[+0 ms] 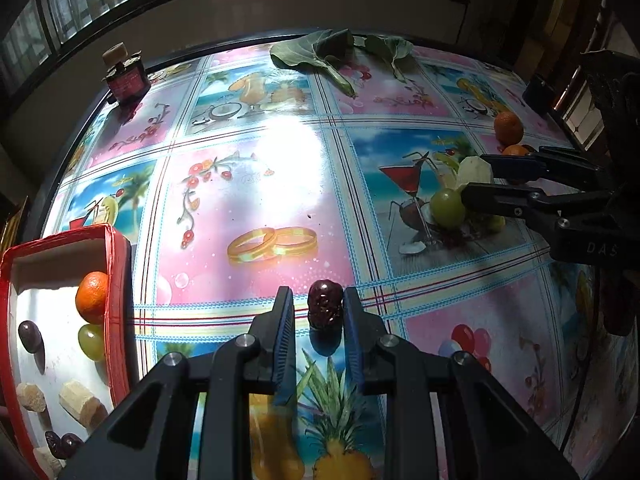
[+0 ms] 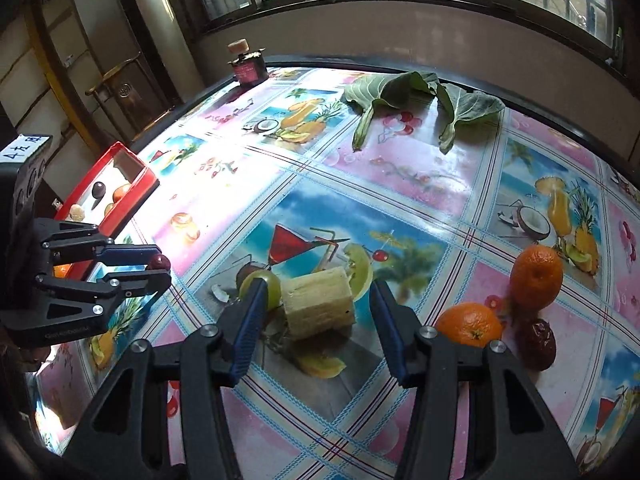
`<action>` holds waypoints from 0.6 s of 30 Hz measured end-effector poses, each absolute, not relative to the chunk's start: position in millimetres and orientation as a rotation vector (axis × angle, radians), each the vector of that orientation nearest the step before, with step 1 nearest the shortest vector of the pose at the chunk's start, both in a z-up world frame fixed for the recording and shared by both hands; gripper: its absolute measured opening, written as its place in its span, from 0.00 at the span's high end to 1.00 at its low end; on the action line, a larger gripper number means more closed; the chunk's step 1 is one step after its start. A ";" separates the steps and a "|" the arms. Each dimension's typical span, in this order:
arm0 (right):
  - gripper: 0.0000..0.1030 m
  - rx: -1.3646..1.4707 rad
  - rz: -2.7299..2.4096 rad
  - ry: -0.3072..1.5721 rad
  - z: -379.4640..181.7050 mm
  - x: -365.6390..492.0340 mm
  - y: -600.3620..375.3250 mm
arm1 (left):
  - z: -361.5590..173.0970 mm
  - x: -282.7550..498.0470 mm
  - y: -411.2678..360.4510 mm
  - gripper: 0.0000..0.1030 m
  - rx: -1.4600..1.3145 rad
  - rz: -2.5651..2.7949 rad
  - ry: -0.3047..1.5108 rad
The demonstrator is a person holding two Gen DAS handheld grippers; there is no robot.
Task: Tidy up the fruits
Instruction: 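Grasp a cream cube with the right tool while the left grasps a dark date, then carry the cube and date into the red tray and open both tools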
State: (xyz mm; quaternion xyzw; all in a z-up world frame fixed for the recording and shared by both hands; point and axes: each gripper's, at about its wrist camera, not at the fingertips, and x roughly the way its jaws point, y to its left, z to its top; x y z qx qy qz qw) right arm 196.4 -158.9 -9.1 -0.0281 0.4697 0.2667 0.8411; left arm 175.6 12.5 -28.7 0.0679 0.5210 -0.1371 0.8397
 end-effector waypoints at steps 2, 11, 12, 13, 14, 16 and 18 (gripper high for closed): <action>0.65 -0.055 0.565 0.991 -7.6 195.3 -158.8 | -29.0 173.5 12.8 0.77 0.138 -0.284 1.088; 0.65 -0.001 0.471 0.977 -1.3 152.9 -179.6 | -29.0 157.0 10.8 0.85 0.123 -0.270 1.043; 0.65 0.005 0.464 0.978 0.0 144.6 -182.2 | -28.9 153.9 10.0 0.85 0.117 -0.269 1.046; 0.65 0.002 0.446 0.976 1.3 135.9 -184.3 | -28.6 149.6 8.3 0.85 0.124 -0.261 1.044; 0.65 -0.005 0.430 0.970 2.5 127.9 -185.5 | -28.4 145.3 7.1 0.85 0.124 -0.259 1.041; 0.65 -0.007 0.398 0.975 3.4 112.7 -187.8 | -27.9 136.5 5.8 0.85 0.099 -0.274 1.049; 0.66 -0.009 0.356 0.982 3.0 97.2 -189.9 | -26.9 126.6 5.8 0.85 0.068 -0.296 1.058</action>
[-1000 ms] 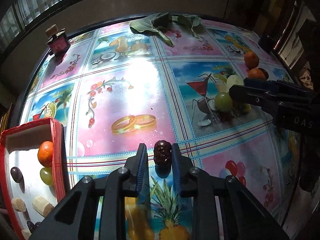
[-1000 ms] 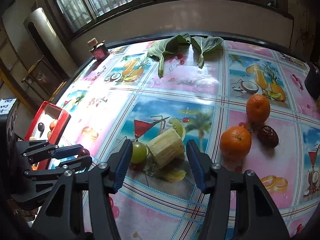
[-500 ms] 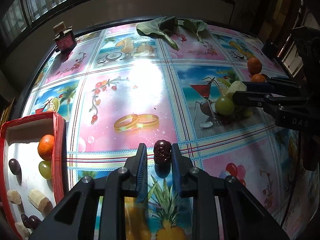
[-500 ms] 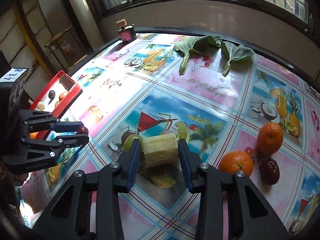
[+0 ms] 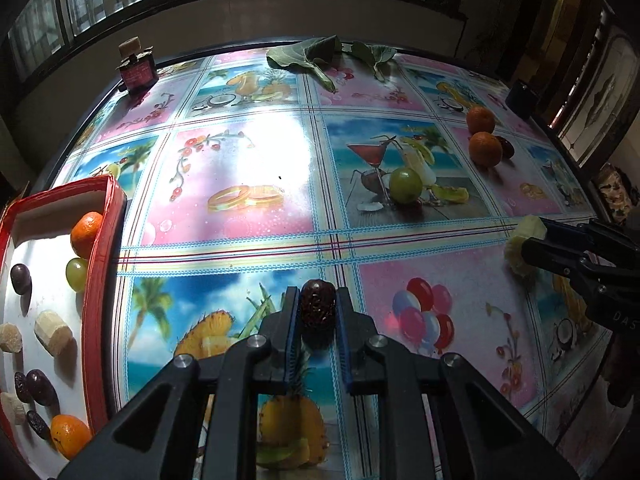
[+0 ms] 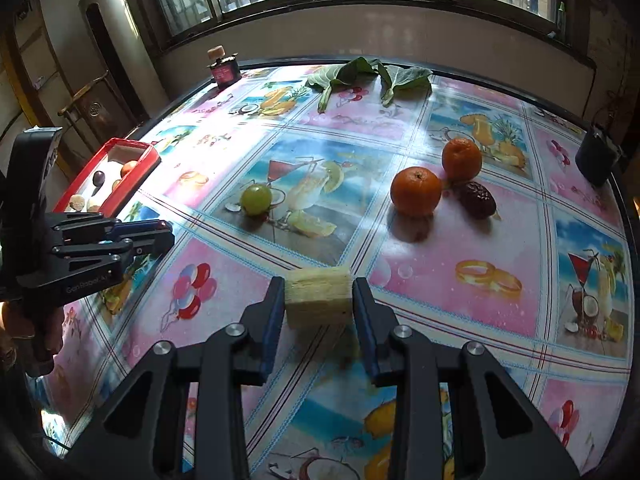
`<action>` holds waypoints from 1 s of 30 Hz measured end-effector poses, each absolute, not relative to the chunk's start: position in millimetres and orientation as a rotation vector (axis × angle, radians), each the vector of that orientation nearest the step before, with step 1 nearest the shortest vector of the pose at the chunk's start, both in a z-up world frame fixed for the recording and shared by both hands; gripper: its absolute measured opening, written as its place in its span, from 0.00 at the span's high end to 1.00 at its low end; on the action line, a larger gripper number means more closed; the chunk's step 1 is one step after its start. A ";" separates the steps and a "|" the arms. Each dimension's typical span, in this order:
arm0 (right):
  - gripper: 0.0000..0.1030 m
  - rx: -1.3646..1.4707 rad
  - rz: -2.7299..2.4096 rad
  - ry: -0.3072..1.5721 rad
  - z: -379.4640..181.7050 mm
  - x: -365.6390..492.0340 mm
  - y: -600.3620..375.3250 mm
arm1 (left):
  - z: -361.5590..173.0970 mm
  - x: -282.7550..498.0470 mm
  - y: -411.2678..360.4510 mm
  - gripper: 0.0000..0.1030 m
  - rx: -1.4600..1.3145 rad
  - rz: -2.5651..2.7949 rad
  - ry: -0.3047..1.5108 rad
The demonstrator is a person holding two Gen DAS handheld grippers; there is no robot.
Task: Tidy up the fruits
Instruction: 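Carry the cube and date into the red tray and open both tools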
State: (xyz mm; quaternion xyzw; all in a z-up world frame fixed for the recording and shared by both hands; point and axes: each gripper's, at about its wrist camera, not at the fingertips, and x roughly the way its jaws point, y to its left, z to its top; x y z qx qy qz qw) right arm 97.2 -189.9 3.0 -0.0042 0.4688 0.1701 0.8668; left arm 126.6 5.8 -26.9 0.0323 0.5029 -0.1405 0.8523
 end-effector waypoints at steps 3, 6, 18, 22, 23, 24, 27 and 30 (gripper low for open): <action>0.66 0.015 0.321 0.993 3.1 72.4 -190.9 | -26.7 110.6 10.0 0.85 0.028 -0.318 1.071; 0.66 0.042 0.298 0.989 5.9 47.8 -189.8 | -26.4 98.8 16.0 0.85 -0.001 -0.328 1.083; 0.66 0.055 0.261 0.995 7.2 -16.5 -163.3 | -20.8 41.3 29.3 0.85 -0.029 -0.303 1.088; 0.65 0.055 0.255 0.999 8.1 -25.6 -154.5 | -24.9 22.5 34.3 0.85 -0.043 -0.278 1.106; 0.65 0.052 0.252 1.001 8.4 -26.9 -152.2 | -25.1 18.2 35.3 0.85 -0.041 -0.273 1.106; 0.65 0.052 0.251 1.002 8.8 -28.4 -149.7 | -24.7 14.1 36.4 0.85 -0.037 -0.266 1.106; 0.65 0.045 0.250 1.002 10.5 -32.0 -142.5 | -21.7 4.3 40.0 0.85 -0.045 -0.265 1.104; 0.65 0.039 0.249 1.000 12.4 -35.7 -135.2 | -15.8 -3.0 43.2 0.85 -0.041 -0.260 1.086</action>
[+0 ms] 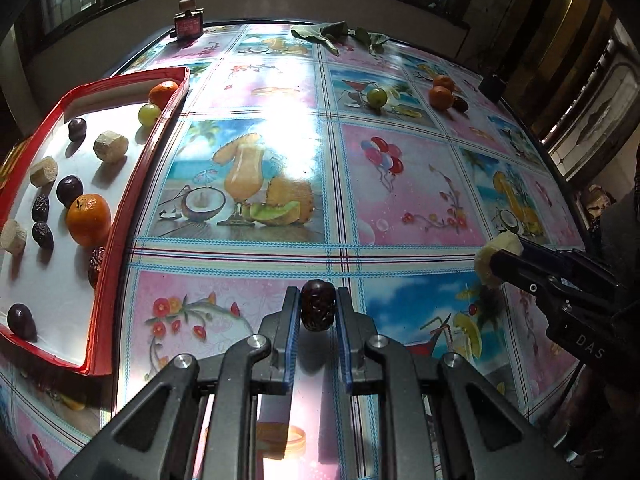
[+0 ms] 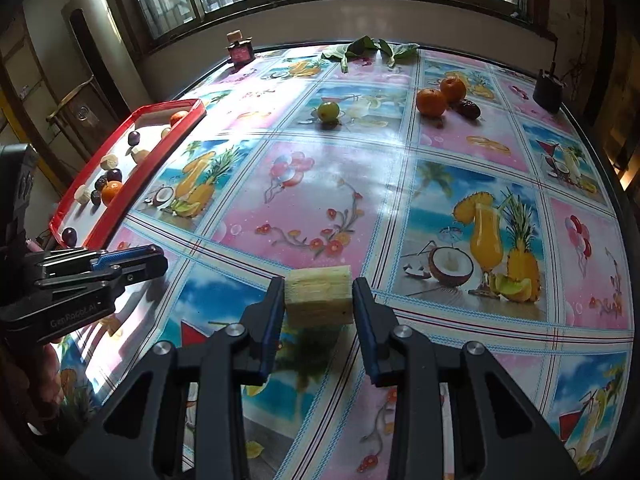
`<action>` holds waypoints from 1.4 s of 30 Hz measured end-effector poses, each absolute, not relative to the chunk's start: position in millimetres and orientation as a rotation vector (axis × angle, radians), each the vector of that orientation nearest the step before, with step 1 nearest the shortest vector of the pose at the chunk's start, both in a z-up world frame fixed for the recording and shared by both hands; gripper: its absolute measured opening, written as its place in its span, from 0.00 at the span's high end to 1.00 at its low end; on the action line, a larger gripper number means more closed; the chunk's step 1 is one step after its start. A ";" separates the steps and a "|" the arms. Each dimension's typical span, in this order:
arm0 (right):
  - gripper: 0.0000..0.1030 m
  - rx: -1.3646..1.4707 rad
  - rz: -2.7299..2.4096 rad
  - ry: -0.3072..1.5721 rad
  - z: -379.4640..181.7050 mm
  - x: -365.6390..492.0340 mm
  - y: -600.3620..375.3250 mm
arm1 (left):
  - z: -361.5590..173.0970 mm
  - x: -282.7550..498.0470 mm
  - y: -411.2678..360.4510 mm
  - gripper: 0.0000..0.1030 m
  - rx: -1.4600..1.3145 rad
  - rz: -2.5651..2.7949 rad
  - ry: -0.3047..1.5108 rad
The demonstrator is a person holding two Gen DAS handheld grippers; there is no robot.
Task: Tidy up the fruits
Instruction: 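Carry the cube and date into the red tray and open both tools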
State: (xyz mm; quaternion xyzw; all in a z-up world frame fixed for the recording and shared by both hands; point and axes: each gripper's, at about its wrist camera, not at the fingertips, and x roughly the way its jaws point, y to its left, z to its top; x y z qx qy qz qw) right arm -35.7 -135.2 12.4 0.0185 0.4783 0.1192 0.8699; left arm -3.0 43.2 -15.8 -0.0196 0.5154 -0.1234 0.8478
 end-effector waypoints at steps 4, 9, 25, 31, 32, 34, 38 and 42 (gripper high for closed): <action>0.65 0.043 0.253 1.003 13.0 -38.9 -125.4 | -8.8 -10.0 48.3 0.85 -0.049 -0.259 1.070; 0.65 0.029 0.274 1.010 13.1 -40.1 -108.0 | -1.7 -16.6 59.1 0.85 -0.077 -0.262 1.065; 0.65 -0.052 0.553 0.930 45.8 -1.1 46.2 | 28.5 0.9 195.6 0.85 -0.188 0.004 0.991; 0.65 -0.078 0.646 0.957 33.9 9.2 106.8 | 14.3 13.3 243.1 0.85 -0.200 0.108 1.021; 0.65 -0.082 0.657 0.961 31.1 10.1 114.9 | 10.9 15.4 248.1 0.85 -0.205 0.118 1.030; 0.65 -0.097 0.678 0.973 24.6 13.6 131.4 | 5.1 19.5 257.2 0.85 -0.211 0.139 1.042; 0.65 -0.126 0.693 0.988 14.1 18.3 153.3 | -3.3 24.7 267.2 0.85 -0.218 0.163 1.058; 0.65 -0.139 0.697 1.004 7.9 21.7 161.9 | -8.7 27.2 270.5 0.84 -0.221 0.181 1.065</action>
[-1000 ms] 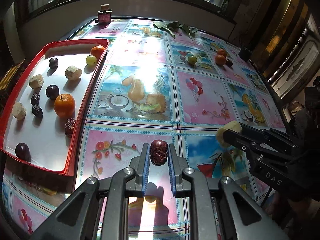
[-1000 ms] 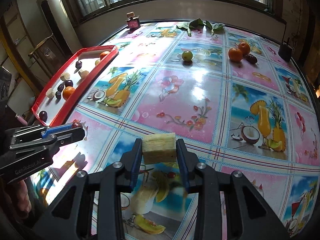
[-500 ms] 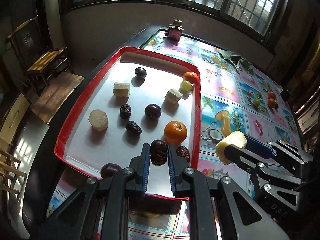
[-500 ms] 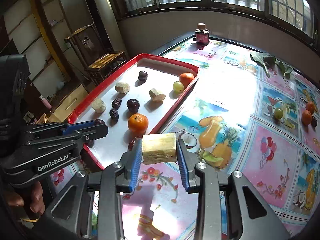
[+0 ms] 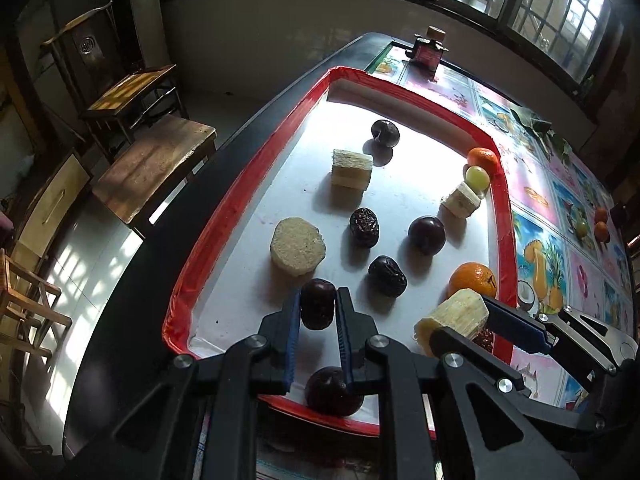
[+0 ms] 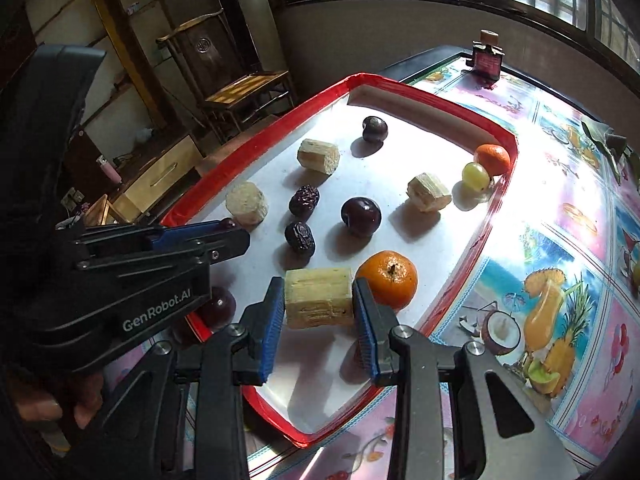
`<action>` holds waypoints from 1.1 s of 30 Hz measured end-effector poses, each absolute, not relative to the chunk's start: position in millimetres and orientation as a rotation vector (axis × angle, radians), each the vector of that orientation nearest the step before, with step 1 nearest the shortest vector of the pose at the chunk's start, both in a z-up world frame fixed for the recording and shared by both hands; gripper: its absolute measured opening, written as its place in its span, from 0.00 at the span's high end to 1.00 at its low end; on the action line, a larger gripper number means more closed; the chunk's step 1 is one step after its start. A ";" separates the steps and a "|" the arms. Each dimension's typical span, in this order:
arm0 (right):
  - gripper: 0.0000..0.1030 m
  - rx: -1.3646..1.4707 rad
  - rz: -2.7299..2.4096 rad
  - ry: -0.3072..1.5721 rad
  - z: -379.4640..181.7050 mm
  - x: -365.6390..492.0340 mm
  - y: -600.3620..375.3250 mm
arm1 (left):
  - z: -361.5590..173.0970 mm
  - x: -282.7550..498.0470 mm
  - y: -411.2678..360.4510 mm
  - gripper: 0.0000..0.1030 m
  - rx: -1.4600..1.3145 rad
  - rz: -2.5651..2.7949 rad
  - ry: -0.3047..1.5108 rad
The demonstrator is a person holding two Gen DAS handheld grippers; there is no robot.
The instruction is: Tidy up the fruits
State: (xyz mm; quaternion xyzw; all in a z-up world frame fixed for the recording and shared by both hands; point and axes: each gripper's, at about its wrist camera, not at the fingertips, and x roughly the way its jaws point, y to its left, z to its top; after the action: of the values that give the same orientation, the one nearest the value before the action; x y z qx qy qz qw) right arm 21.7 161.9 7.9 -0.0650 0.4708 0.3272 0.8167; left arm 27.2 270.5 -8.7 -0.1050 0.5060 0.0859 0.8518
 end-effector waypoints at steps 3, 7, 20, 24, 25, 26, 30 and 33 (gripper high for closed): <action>0.64 -0.153 0.696 1.003 6.7 21.7 163.9 | -10.8 29.3 270.6 0.82 -0.212 0.198 1.068; 0.64 -0.179 0.692 0.996 7.3 22.0 165.8 | -10.6 29.8 271.3 0.63 -0.209 0.232 1.066; 0.38 -0.229 0.623 0.929 25.2 12.0 154.4 | 8.1 19.5 264.4 0.24 -0.188 0.352 0.970; 0.30 -0.236 0.592 0.918 32.6 7.5 147.5 | 12.2 16.0 258.2 0.24 -0.187 0.368 0.956; 0.29 -0.237 0.587 0.916 34.2 5.5 145.6 | 12.9 14.1 257.1 0.24 -0.192 0.370 0.952; 0.26 -0.239 0.582 0.914 35.9 3.5 143.7 | 13.8 12.0 255.9 0.24 -0.198 0.374 0.949; 0.22 -0.239 0.564 0.918 41.6 -6.6 134.3 | 17.3 0.4 250.2 0.24 -0.210 0.390 0.937; 0.21 -0.225 0.552 0.933 44.3 -16.2 122.4 | 21.2 -10.3 242.7 0.24 -0.207 0.394 0.924</action>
State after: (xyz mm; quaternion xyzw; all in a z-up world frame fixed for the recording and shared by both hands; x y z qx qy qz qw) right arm -16.2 122.4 44.3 -0.1068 0.4430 0.2621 0.8507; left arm -10.3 242.7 21.2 -0.0990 0.4420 0.1886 0.8713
